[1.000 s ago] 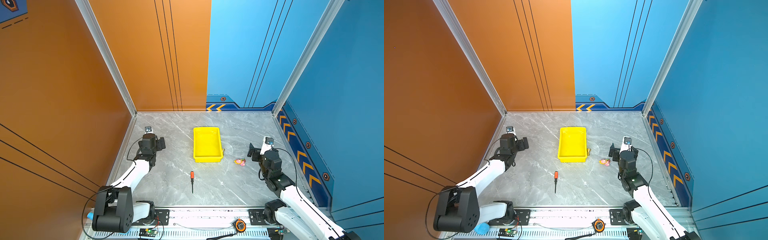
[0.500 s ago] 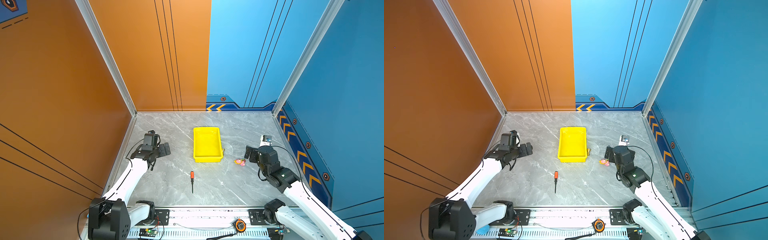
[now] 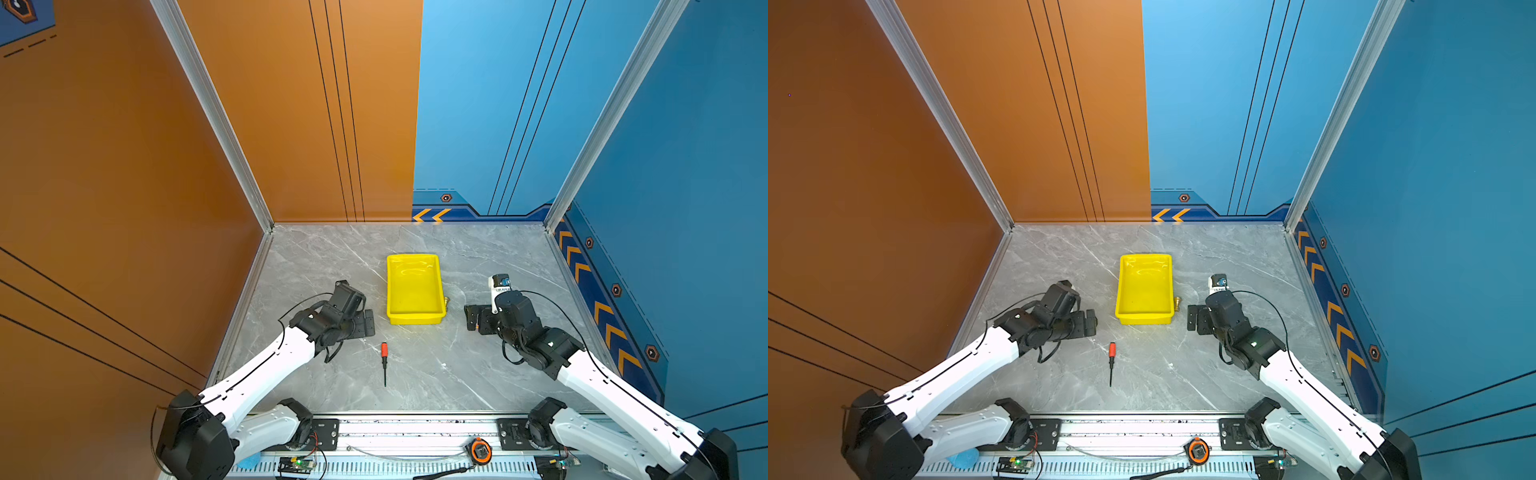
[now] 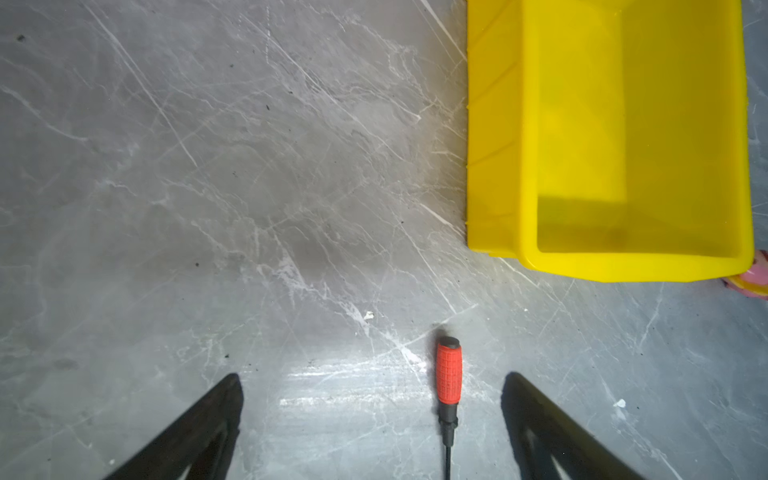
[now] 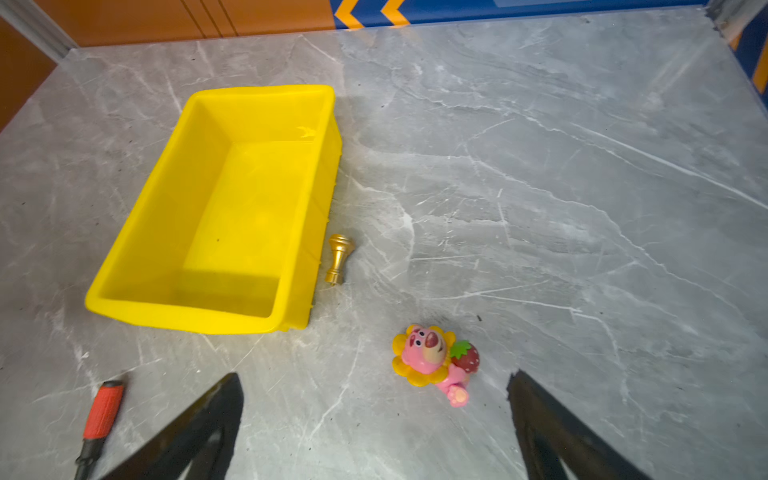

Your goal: Put the screwdriver in the bin

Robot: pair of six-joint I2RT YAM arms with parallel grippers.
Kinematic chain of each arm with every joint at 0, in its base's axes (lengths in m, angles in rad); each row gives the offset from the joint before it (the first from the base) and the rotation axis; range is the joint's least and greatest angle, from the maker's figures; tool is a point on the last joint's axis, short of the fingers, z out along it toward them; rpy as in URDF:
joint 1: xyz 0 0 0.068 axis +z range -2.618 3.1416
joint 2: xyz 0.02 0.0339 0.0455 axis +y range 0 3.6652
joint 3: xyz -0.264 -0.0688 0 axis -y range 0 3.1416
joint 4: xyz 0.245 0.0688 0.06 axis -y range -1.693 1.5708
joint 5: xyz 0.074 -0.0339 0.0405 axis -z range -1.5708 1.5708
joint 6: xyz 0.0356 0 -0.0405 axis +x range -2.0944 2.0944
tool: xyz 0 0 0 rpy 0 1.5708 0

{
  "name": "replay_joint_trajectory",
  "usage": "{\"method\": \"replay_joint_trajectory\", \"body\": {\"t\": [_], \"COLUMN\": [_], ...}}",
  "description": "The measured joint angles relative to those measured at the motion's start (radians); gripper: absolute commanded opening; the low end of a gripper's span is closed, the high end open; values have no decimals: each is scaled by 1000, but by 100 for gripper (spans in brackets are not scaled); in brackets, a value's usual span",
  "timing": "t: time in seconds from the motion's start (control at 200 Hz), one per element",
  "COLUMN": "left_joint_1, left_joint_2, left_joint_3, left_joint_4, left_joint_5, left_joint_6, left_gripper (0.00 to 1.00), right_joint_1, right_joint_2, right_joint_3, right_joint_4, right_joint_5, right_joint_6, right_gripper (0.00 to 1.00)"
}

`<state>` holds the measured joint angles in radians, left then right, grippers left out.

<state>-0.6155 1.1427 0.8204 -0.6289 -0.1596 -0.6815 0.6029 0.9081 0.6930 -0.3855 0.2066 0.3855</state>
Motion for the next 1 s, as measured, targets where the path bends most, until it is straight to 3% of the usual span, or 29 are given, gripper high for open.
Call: {"method": "replay_joint_trajectory", "body": {"t": [0.21, 0.33, 0.681, 1.001], "left_joint_1": [-164, -218, -319, -328], "left_joint_2": [119, 221, 424, 524], "left_joint_3": [5, 32, 125, 162], "left_joint_4": [-6, -14, -19, -18], "left_joint_5": [-69, -92, -126, -128], "left_joint_6": [-128, -180, -255, -278], "left_gripper": [100, 96, 87, 76], "right_joint_1": [33, 33, 39, 66], "right_joint_2": [-28, -45, -81, -232], "right_joint_3": [0, 0, -3, -132], "right_joint_4": [-27, -51, -79, 3], "right_joint_5": [-46, -69, -83, -249], "right_joint_6": [-29, -34, -33, -117], "right_gripper": [100, 100, 100, 100]}}
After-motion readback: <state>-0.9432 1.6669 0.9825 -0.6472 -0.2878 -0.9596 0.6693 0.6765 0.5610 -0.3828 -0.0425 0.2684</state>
